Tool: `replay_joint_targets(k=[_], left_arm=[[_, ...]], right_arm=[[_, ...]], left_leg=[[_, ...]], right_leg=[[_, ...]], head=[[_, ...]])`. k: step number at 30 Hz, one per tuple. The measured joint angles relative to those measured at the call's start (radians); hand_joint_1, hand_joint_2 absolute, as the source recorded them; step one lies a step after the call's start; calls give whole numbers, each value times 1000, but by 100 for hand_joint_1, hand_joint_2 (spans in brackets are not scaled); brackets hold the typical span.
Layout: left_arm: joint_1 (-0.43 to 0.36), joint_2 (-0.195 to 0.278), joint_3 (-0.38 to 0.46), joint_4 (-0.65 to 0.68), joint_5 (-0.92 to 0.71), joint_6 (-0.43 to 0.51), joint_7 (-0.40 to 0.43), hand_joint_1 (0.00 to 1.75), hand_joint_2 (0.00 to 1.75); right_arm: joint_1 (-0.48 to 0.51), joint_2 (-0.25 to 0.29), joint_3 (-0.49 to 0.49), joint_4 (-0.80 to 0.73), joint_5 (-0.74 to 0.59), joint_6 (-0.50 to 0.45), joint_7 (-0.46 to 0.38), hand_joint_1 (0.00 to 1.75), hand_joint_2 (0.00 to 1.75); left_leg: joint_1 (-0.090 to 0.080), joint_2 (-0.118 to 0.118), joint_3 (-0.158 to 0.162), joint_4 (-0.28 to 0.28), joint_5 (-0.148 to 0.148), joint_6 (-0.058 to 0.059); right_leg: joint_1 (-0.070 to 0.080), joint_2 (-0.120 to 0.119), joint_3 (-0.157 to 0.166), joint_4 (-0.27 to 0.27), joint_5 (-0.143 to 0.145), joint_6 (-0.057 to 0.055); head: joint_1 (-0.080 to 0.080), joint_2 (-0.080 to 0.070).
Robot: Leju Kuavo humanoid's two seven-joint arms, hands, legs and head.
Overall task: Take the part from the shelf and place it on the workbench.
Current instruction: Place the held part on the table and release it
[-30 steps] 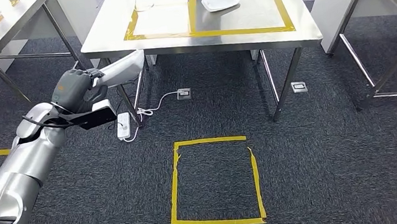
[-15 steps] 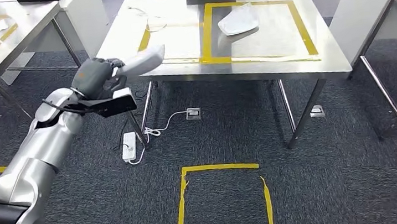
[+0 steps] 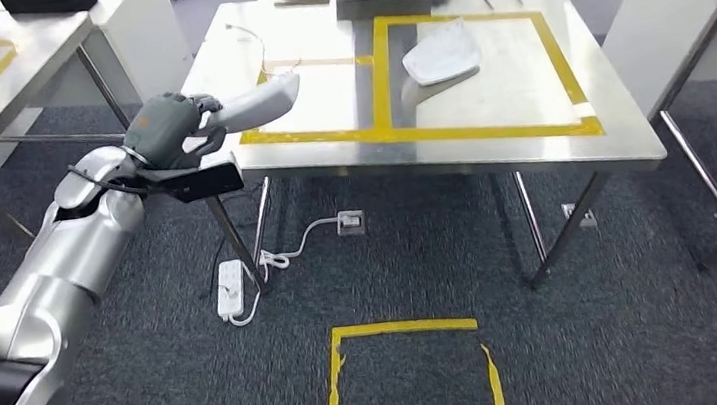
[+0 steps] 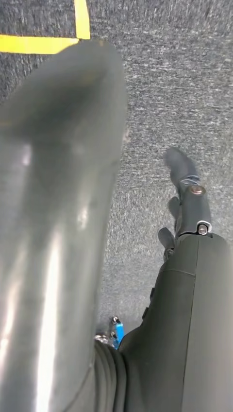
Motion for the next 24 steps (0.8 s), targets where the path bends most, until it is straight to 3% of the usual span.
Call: replay_joint_targets(k=[2, 4, 6, 8, 9, 10, 11, 12, 13, 14, 15, 16, 17, 18, 19, 20, 21, 23, 24], left_arm=[[0, -3, -1, 0, 0, 0, 0, 175, 175], [2, -6, -2, 1, 0, 0, 0, 175, 175], [8, -10, -2, 2, 0, 0, 0, 175, 175], [12, -12, -2, 4, 0, 0, 0, 175, 175], [13, -12, -2, 5, 0, 0, 0, 175, 175], [14, -13, -3, 6, 0, 0, 0, 175, 175], [16, -14, -3, 9, 0, 0, 0, 175, 175], [17, -15, -3, 10, 0, 0, 0, 175, 175], [19, -16, -4, 10, 0, -1, 0, 175, 175], [17, -17, -4, 8, -1, -1, 0, 175, 175], [12, -19, -4, 5, -1, -1, 0, 175, 175], [6, -19, -4, 2, -1, -1, 0, 175, 175], [-1, -19, -4, 0, 0, 0, 0, 175, 175], [-4, -19, -4, 0, 0, 0, 0, 175, 175], [-3, -18, -5, 1, 0, -2, 0, 175, 175], [0, -18, -5, 3, -1, -4, 0, 175, 175], [4, -18, -5, 6, -2, -8, 1, 175, 175], [9, -21, -6, 13, -3, -16, 6, 175, 175], [10, -23, -6, 17, -4, -18, 8, 175, 175]], right_arm=[[-1, 0, 0, 0, 0, 0, 1, 0, 0], [-2, 1, 0, 0, 0, 0, 1, 0, 0], [-1, 2, 0, 0, 0, 0, 1, 0, 0], [2, 3, 0, 0, 0, 0, 1, 0, 0], [4, 3, 0, 0, 0, 0, 1, 0, 0], [6, 4, 0, 0, 0, 0, 1, 0, 0], [9, 4, 0, 0, 0, 0, 1, 0, 0], [11, 5, 0, 0, 0, 0, 1, 0, 0], [13, 5, 0, 0, 0, 0, 2, 0, 0], [12, 6, 0, 0, 0, 0, 2, 0, 0], [9, 6, 0, 0, 0, 0, 3, 0, 0], [5, 6, 0, 0, 0, 0, 2, 0, 0], [0, 6, 0, 0, 0, 0, 2, 0, 0], [-3, 6, 0, 0, 0, -1, 2, 0, 0], [-5, 6, 0, 0, 0, -1, 3, 0, 0], [-6, 6, 0, 0, -1, -1, 4, 0, 0], [-7, 6, -1, 0, -2, -1, 6, 0, 0], [-5, 7, -2, 0, -6, -1, 10, 0, 0], [-3, 9, -2, 0, -7, -1, 12, 0, 0]], left_leg=[[0, -5, 18, -6, -5, 15], [-2, -8, 42, -18, -19, 25], [-6, -12, 74, -32, -39, 29], [-11, -14, 117, -45, -66, 30], [-13, -15, 141, -50, -81, 29], [-15, -16, 159, -54, -98, 27], [-17, -17, 179, -55, -117, 24], [-19, -20, 196, -58, -137, 20], [-19, -23, 217, -62, -155, 15], [-20, -26, 238, -61, -163, 8], [-18, -29, 247, -49, -159, 1], [-16, -28, 239, -13, -140, -5], [-15, -27, 208, 46, -113, -10], [-14, -25, 160, 117, -96, -13], [-13, -22, 106, 185, -98, -14], [-14, -21, 54, 233, -126, -14], [-14, -21, 9, 259, -175, -13], [-19, -20, -55, 244, -269, -9], [-22, -20, -74, 210, -274, -4]], right_leg=[[-3, -6, -39, 63, 26, 8], [-4, -11, -123, 174, 31, 13], [-3, -12, -207, 247, -25, 14], [-2, -12, -250, 222, -79, 10], [-1, -12, -256, 174, -72, 5], [1, -12, -254, 109, -20, -3], [5, -11, -249, 40, 60, -11], [9, -11, -240, -9, 137, -17], [14, -10, -231, -38, 191, -21], [18, -10, -221, -46, 208, -24], [21, -10, -206, -39, 197, -28], [22, -10, -193, -37, 182, -35], [21, -10, -177, -37, 168, -43], [20, -10, -160, -38, 154, -50], [19, -10, -143, -39, 138, -56], [19, -9, -123, -39, 120, -60], [19, -6, -101, -39, 101, -62], [20, 0, -56, -39, 64, -63], [19, 3, -34, -40, 45, -62]], head=[[5, 0], [10, 0], [15, 0], [17, 0], [18, 0], [18, 0], [19, 0], [18, 0], [18, 0], [17, 0], [16, 0], [16, 0], [15, 0], [13, 0], [11, 0], [9, 0], [7, 0], [5, 0], [3, 0]])
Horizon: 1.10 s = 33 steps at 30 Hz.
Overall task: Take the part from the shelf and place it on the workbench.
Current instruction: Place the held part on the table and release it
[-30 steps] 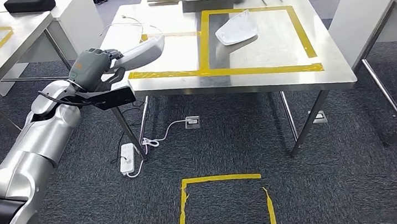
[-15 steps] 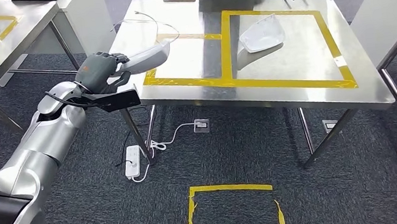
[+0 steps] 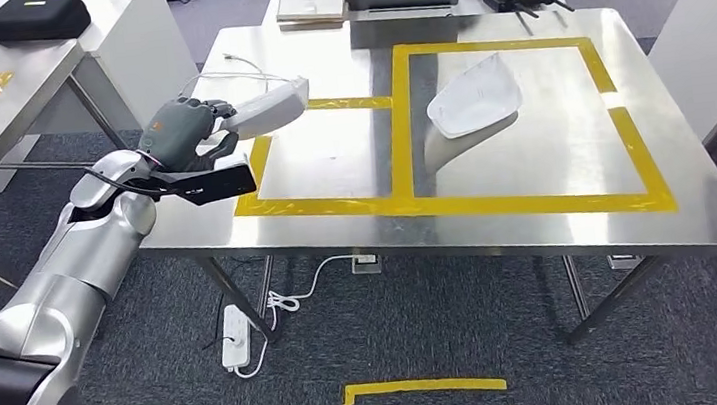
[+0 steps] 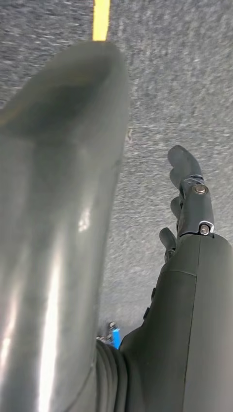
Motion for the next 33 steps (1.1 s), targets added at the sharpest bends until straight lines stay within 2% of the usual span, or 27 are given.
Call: replay_joint_targets(k=[1, 3, 4, 5, 7, 8, 10, 11, 12, 13, 14, 15, 16, 17, 18, 19, 20, 21, 23, 24, 26, 28, 29, 30, 32, 33], left_arm=[[2, -1, 0, 4, 0, -1, 2, 175, 175], [9, -2, -1, 16, 1, -2, 7, 175, 175], [14, -2, -2, 21, 1, -3, 10, 175, 175], [19, -4, -2, 25, 2, -2, 13, 175, 175], [22, -5, -3, 27, 4, 5, 19, 175, 175], [23, -3, -3, 29, 6, 9, 22, 175, 175], [29, 3, -3, 35, 11, 16, 25, 175, 175], [37, 7, -3, 40, 13, 19, 25, 175, 175], [47, 7, -3, 46, 14, 22, 26, 175, 175], [58, 6, -3, 52, 14, 26, 30, 175, 175], [68, 2, -3, 57, 16, 32, 35, 175, 175], [77, -4, -3, 61, 17, 38, 41, 175, 175], [85, -10, -3, 65, 19, 45, 47, 175, 175], [93, -15, -3, 69, 20, 50, 50, 175, 175], [99, -22, -3, 72, 21, 54, 52, 175, 175], [103, -26, -3, 75, 21, 56, 53, 175, 175], [106, -29, -3, 76, 22, 57, 54, 175, 175], [107, -31, -3, 76, 22, 59, 53, 175, 175], [107, -31, -2, 75, 24, 62, 47, 175, 175], [107, -31, -2, 76, 24, 63, 44, 175, 175], [111, -32, -2, 77, 24, 64, 40, 175, 175], [121, -33, -1, 79, 26, 66, 33, 175, 175], [127, -33, 0, 81, 27, 69, 28, 175, 175], [131, -32, 0, 82, 25, 77, 22, 175, 175], [135, -32, 0, 83, 13, 99, 14, 175, 175], [136, -31, 0, 83, 5, 112, 11, 175, 175]], right_arm=[[2, 2, 0, 0, -1, 0, 1, 0, 0], [6, 8, -1, 1, -1, 0, 4, 0, 0], [5, 10, -1, 1, 0, 0, 6, 0, 0], [5, 12, -1, 1, 2, 0, 8, 0, 0], [3, 10, -2, 0, 8, 0, 7, 0, 0], [2, 9, -2, 0, 11, 0, 6, 0, 0], [0, 7, -2, -1, 17, -1, 4, 0, 0], [0, 8, -1, -1, 17, -3, 6, 0, 0], [0, 8, -2, -1, 15, -6, 9, 0, 0], [1, 7, -2, -1, 12, -9, 11, 0, 0], [2, 7, -2, -1, 8, -12, 12, 0, 0], [2, 7, -3, -1, 6, -14, 12, 0, 0], [2, 7, -4, -1, 5, -15, 12, 0, 0], [4, 7, -5, -1, 5, -15, 12, 0, 0], [4, 7, -5, -1, 4, -15, 12, 0, 0], [3, 8, -6, -1, 4, -15, 12, 0, 0], [2, 8, -6, -1, 4, -15, 12, 0, 0], [-1, 8, -6, -1, 4, -15, 11, 0, 0], [-6, 7, -6, -1, 5, -15, 9, 0, 0], [-7, 7, -6, -1, 6, -15, 8, 0, 0], [-9, 4, -7, -1, 7, -14, 4, 0, 0], [-11, 2, -7, -2, 9, -12, 1, 0, 0], [-11, 2, -7, -2, 10, -11, 0, 0, 0], [-10, 2, -7, -2, 12, -10, 0, 0, 0], [-9, 2, -7, -1, 14, -7, 1, 0, 0], [-9, 3, -7, -1, 14, -6, 2, 0, 0]], left_leg=[[-5, 0, -13, -51, 44, 6], [-16, -1, -25, -173, 229, 18], [-20, -1, -23, -216, 311, 24], [-21, -3, -18, -240, 356, 29], [-17, -3, 9, -249, 361, 41], [-13, -2, 24, -253, 355, 46], [-9, 1, 56, -259, 335, 51], [-8, 1, 72, -261, 324, 52], [-7, 1, 87, -262, 312, 52], [-5, 0, 104, -263, 298, 51], [-3, -3, 123, -263, 283, 48], [-1, -6, 142, -263, 266, 45], [1, -9, 162, -262, 248, 41], [2, -11, 180, -260, 230, 36], [1, -13, 194, -256, 212, 31], [-1, -15, 203, -253, 194, 25], [-1, -16, 211, -249, 181, 17], [-1, -16, 215, -246, 175, 10], [3, -12, 215, -225, 174, -1], [4, -8, 200, -196, 168, -4], [4, -3, 141, -94, 127, -7], [4, -2, 66, 5, 80, -10], [3, -2, 42, 22, 80, -8], [1, -2, 34, 2, 107, -4], [-8, 0, 52, -112, 203, 14], [-14, 2, 65, -169, 241, 24]], right_leg=[[0, 2, 22, 0, -19, 1], [1, 9, 57, 2, -57, 5], [2, 12, 69, 2, -74, 10], [4, 16, 80, 7, -84, 15], [7, 18, 85, 30, -84, 23], [8, 13, 71, 65, -68, 27], [5, -1, 1, 168, -47, 40], [1, -7, -43, 219, -59, 48], [-3, -10, -84, 253, -94, 55], [-7, -12, -117, 264, -142, 60], [-11, -13, -140, 254, -185, 63], [-14, -14, -154, 223, -201, 65], [-17, -15, -160, 176, -175, 66], [-19, -17, -162, 114, -100, 66], [-19, -19, -160, 61, -11, 62], [-18, -21, -158, 26, 65, 57], [-16, -21, -156, 8, 113, 49], [-13, -20, -151, 10, 120, 40], [-12, -17, -138, 11, 106, 23], [-12, -16, -129, 9, 99, 14], [-10, -15, -113, 7, 85, -1], [-4, -13, -100, 8, 70, -7], [-1, -11, -94, 9, 64, -8], [2, -9, -87, 11, 57, -9], [6, -7, -76, 13, 48, -8], [7, -7, -73, 14, 45, -7]], head=[[-1, 0], [-3, 0], [-3, 0], [-3, 0], [-2, 0], [0, 0], [5, 0], [7, 0], [8, 0], [10, 0], [11, 0], [12, 0], [13, 0], [15, 0], [16, 0], [17, 0], [16, 0], [15, 0], [13, 0], [11, 0], [6, 0], [5, 0], [4, 0], [4, 0], [4, 0], [4, 0]])
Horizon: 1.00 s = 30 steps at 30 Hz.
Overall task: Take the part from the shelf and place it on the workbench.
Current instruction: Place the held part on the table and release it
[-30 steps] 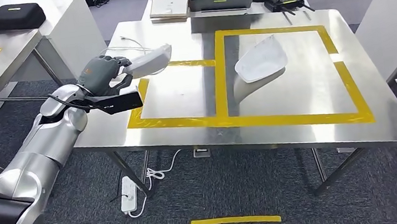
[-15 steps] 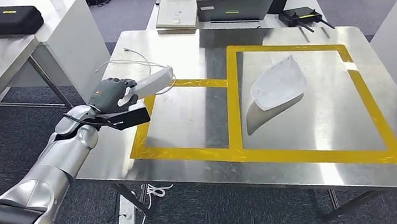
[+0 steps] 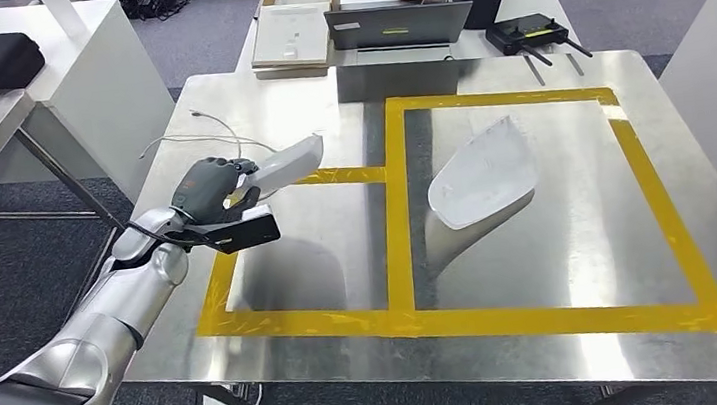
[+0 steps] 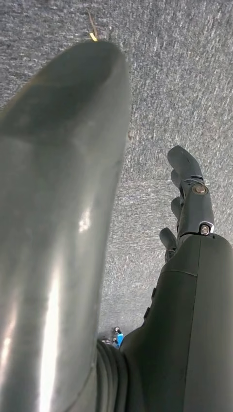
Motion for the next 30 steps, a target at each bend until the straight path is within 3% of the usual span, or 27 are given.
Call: replay_joint_targets(k=[2, 4, 6, 8, 10, 15, 30], left_arm=[[1, 1, 0, 0, -8, 16, -3, 175, 175], [1, 1, 0, 0, -9, 18, -3, 175, 175], [1, 0, 0, 0, -20, 26, -3, 87, 175], [1, -8, 0, 0, -57, 47, 16, 0, 87], [-1, -18, 0, 0, -96, 65, 46, 0, 0], [-6, -38, 0, -1, -156, 68, 103, 0, 0], [-23, -55, -1, -3, -216, 55, 150, 0, 0]], right_arm=[[0, 2, 0, 0, 1, 2, 1, 0, 0], [0, 2, 0, 0, 1, 2, 2, 0, 0], [-1, 2, 0, 0, 1, 4, 4, 0, 0], [-2, 0, 0, 0, 2, 6, 8, 0, 0], [-3, -1, 0, 0, 2, 8, 10, 0, 0], [-6, -3, 0, 0, 3, 10, 11, 0, 0], [-6, -3, 0, 0, 6, 12, 12, 0, 0]], left_leg=[[-8, 4, 12, -57, 28, 13], [-8, 4, 13, -58, 24, 14], [-9, 3, 17, -67, 24, 13], [-9, -1, 25, -77, 31, 8], [-7, -4, 28, -79, 36, 7], [-7, -3, 29, -78, 36, 11], [-10, -3, 28, -74, 36, 17]], right_leg=[[1, 0, 3, 0, -2, 2], [2, 0, 3, 0, -2, 2], [0, 1, 1, 0, -2, 7], [0, 2, 1, -2, -4, 12], [0, 1, 5, -6, -4, 15], [-1, 1, 9, -11, 0, 21], [-2, 1, 9, -12, 3, 28]], head=[[1, 0], [2, 0], [0, 0], [-2, 0], [-1, 0], [-1, 0], [-2, 0]])
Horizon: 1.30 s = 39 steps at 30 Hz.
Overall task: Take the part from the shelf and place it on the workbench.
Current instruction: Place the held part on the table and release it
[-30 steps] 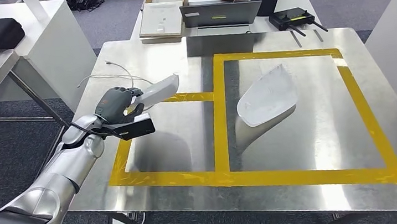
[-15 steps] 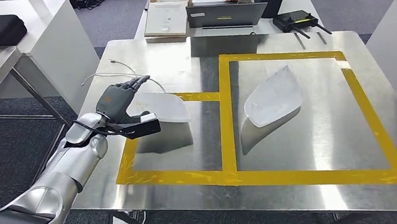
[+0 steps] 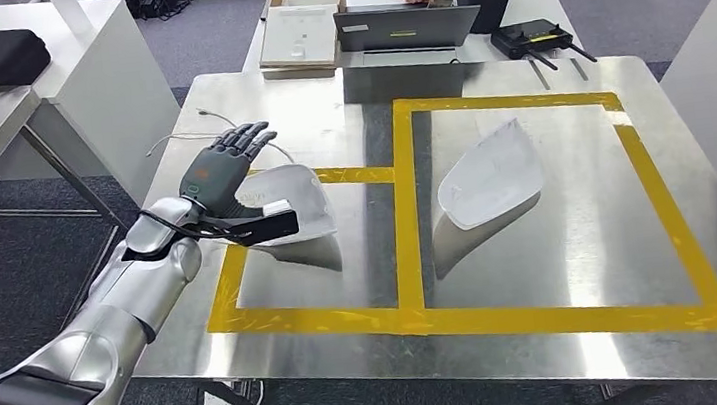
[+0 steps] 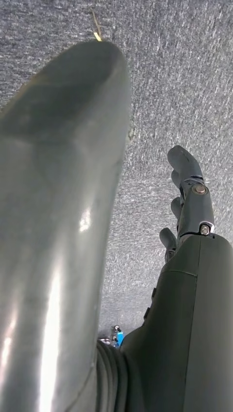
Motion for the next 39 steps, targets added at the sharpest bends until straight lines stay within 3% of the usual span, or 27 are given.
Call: replay_joint_targets(k=[5, 6, 8, 10, 11, 12, 13, 15, 17, 20, 21, 23, 25, 26, 27, 28, 31, 33, 36, 37, 39], left_arm=[[-5, -5, -2, -9, -37, 4, -8, 0, 0], [-7, -8, -3, -11, -40, 4, -9, 0, 0], [-12, -16, -3, -14, -41, 4, -11, 0, 0], [-13, -23, -4, -14, -42, 4, -14, 0, 0], [-12, -25, -4, -13, -43, 4, -15, 0, 0], [-11, -26, -4, -13, -44, 4, -17, 0, 0], [-11, -27, -5, -13, -47, 4, -18, 0, 0], [-12, -28, -5, -14, -51, 6, -22, 0, 0], [-13, -26, -5, -15, -53, 10, -27, 0, 0], [-11, -23, -5, -16, -57, 15, -35, 0, 0], [-10, -22, -5, -17, -58, 15, -36, 0, 0], [-9, -21, -5, -17, -59, 15, -36, 0, 0], [-5, -21, -5, -17, -60, 15, -36, 0, 0], [-1, -22, -5, -16, -60, 15, -35, 0, 0], [2, -22, -5, -16, -60, 15, -35, 0, 0], [4, -22, -5, -15, -61, 15, -35, 0, 0], [2, -21, -5, -14, -64, 14, -34, 0, 0], [2, -22, -6, -14, -68, 14, -33, 0, 0], [-4, -28, -6, -14, -71, 12, -33, 0, 0], [-7, -31, -6, -15, -72, 11, -33, 0, 0], [-11, -39, -6, -15, -71, 6, -34, 0, 0]], right_arm=[[0, -1, -1, 0, 0, 5, 0, 0, 0], [0, -2, -1, 0, -1, 6, 1, 0, 0], [0, -3, -2, -1, -2, 6, 3, 0, 0], [0, -3, -3, -1, -2, 5, 3, 0, 0], [0, -3, -4, -1, -2, 5, 3, 0, 0], [0, -3, -5, -1, -2, 4, 3, 0, 0], [0, -3, -6, -1, -2, 3, 3, 0, 0], [-1, -2, -7, -1, 0, 1, 0, 0, 0], [-2, -1, -8, -1, 2, 1, -2, 0, 0], [-1, 0, -8, -1, 4, 1, -2, 0, 0], [-1, 0, -8, -1, 4, 1, -2, 0, 0], [-1, 0, -8, -1, 4, 0, -2, 0, 0], [-1, 0, -8, -1, 4, 0, -2, 0, 0], [-2, 0, -8, -1, 4, 0, -2, 0, 0], [-2, 0, -8, -1, 4, 0, -2, 0, 0], [-2, 0, -8, -1, 4, 0, -2, 0, 0], [-1, 3, -8, -1, 4, 1, 0, 0, 0], [-1, 7, -9, 0, 3, 3, -1, 0, 0], [-1, 7, -13, 0, 1, 5, -4, 0, 0], [-2, 7, -14, 0, 1, 6, -5, 0, 0], [-3, 5, -14, 0, 5, 8, -9, 0, 0]], left_leg=[[2, 1, 2, -7, 14, 11], [6, 2, 3, -14, 21, 15], [15, 6, 2, -25, 32, 20], [18, 8, -6, -24, 36, 20], [20, 9, -11, -21, 38, 18], [23, 9, -16, -18, 39, 15], [28, 10, -22, -15, 40, 10], [36, 9, -34, -6, 40, -4], [38, 8, -45, 1, 43, -22], [38, 6, -58, -2, 54, -45], [39, 7, -65, 6, 45, -50], [40, 8, -95, 73, -3, -55], [38, 8, -145, 202, -64, -56], [37, 8, -166, 255, -78, -54], [35, 7, -176, 279, -73, -51], [32, 7, -170, 266, -50, -43], [13, 1, -98, 103, 39, -6], [2, -2, -67, 40, 52, 6], [2, -3, -54, 6, 64, 9], [5, -3, -49, -10, 69, 12], [12, -2, -45, -34, 74, 16]], right_leg=[[-2, 0, 1, -2, 5, 10], [-2, 0, -3, 7, -6, 15], [-6, -1, -31, 79, -65, 26], [-16, -3, -80, 211, -137, 41], [-22, -4, -95, 259, -154, 48], [-28, -6, -95, 272, -151, 55], [-35, -8, -76, 247, -131, 62], [-46, -11, 1, 120, -82, 79], [-47, -8, 48, 30, -64, 76], [-43, -4, 37, 16, -60, 49], [-43, -4, 35, 14, -56, 41], [-43, -6, 33, 9, -52, 28], [-38, -7, 33, 9, -52, 20], [-34, -7, 33, 10, -53, 17], [-30, -6, 32, 12, -54, 14], [-26, -4, 33, 14, -56, 11], [-17, 0, 31, 20, -62, 6], [-22, 0, 28, 20, -59, 13], [-27, 0, 23, 13, -55, 32], [-26, -2, 18, 24, -70, 37], [-26, -6, -10, 104, -136, 44]], head=[[0, 0], [1, 0], [5, 0], [10, 0], [11, 0], [11, 0], [11, 0], [14, 0], [18, 0], [17, 0], [16, 0], [10, 0], [4, 0], [2, 0], [1, 0], [0, 0], [0, 0], [0, 0], [-2, 0], [0, 0], [7, 0]])
